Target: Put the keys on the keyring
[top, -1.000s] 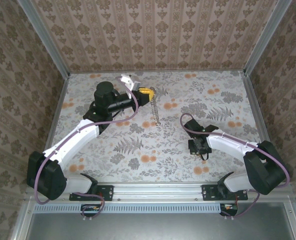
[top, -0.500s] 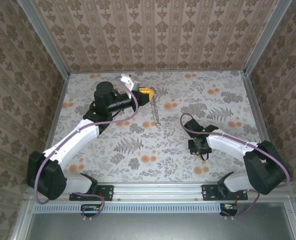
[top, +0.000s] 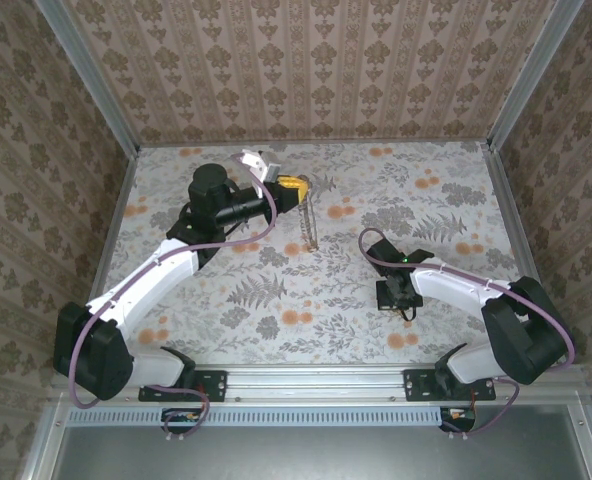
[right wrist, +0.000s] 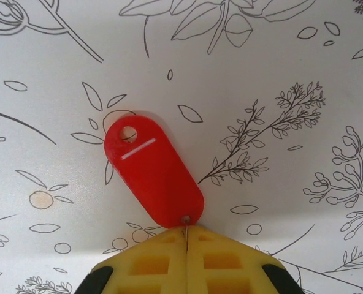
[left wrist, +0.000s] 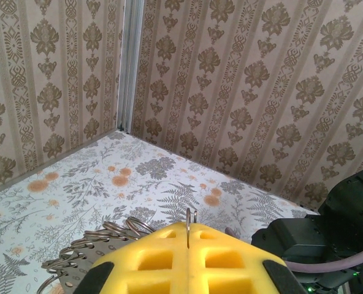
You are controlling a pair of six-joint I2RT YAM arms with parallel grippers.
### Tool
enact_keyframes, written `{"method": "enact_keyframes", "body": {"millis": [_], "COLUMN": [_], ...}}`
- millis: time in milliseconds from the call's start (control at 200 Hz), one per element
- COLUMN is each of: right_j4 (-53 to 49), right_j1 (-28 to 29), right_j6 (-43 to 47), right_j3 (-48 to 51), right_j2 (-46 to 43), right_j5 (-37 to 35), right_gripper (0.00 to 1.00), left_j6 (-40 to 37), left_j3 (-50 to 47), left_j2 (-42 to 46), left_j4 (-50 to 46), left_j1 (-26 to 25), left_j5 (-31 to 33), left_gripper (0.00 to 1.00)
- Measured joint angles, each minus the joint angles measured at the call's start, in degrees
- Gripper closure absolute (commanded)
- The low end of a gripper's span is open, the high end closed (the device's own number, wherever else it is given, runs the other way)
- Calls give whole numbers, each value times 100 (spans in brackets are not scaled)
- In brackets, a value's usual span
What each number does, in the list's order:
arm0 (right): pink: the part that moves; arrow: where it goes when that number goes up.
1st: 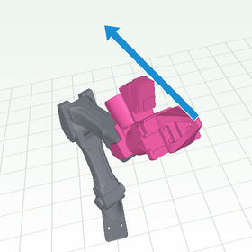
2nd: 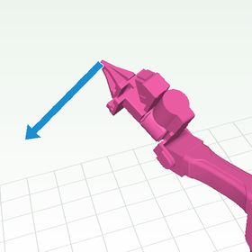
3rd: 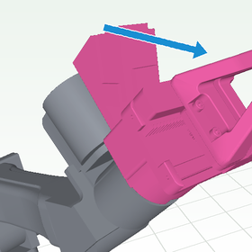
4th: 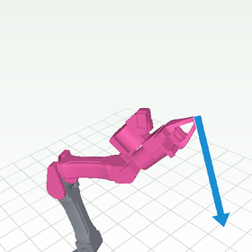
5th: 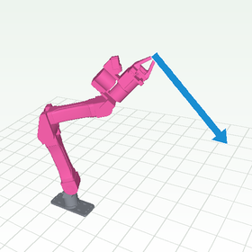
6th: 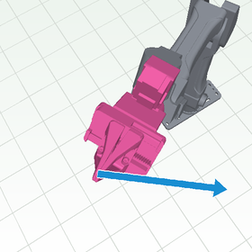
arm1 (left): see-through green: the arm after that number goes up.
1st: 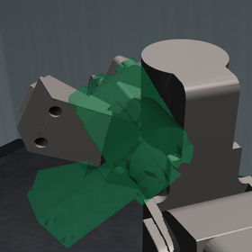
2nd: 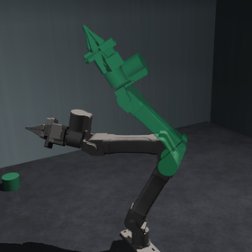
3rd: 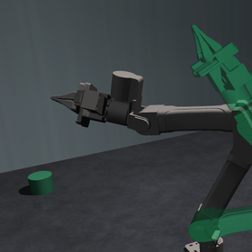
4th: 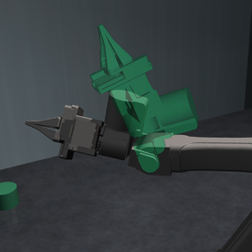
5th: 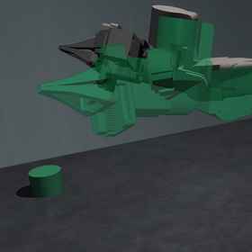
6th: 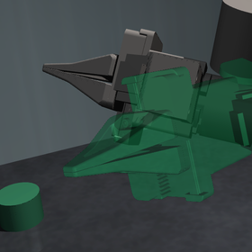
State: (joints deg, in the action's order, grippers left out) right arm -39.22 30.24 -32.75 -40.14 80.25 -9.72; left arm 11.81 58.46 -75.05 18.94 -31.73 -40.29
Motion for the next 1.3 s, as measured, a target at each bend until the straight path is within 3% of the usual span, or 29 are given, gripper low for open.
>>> {"method": "enact_keyframes", "body": {"millis": [190, 420, 695, 935, 1300], "right_j4": [-153, 535, 1969, 3176, 4070], "right_j1": [-2, -286, -1237, -1561, -1803], "right_j6": [173, 627, 758, 780, 859], "right_j3": [-306, -787, -573, -470, -437], "right_j2": [-933, -2151, -2450, -2586, -2734], "right_j5": [179, 1209, 3034, 4356, 5383], "right_gripper": [100, 100, 100, 100, 100], "left_j6": [17, 46, 61, 52, -251], "left_j3": [0, 0, 0, 81, 498], "left_j2": [0, -33, -37, -50, -278], "left_j4": [4, 72, 90, 79, 63], "left_j1": [0, 0, 0, -2, -155], "left_j5": [-2, -44, -254, -518, -861], "left_gripper": [100, 100, 100, 100, 100]}}
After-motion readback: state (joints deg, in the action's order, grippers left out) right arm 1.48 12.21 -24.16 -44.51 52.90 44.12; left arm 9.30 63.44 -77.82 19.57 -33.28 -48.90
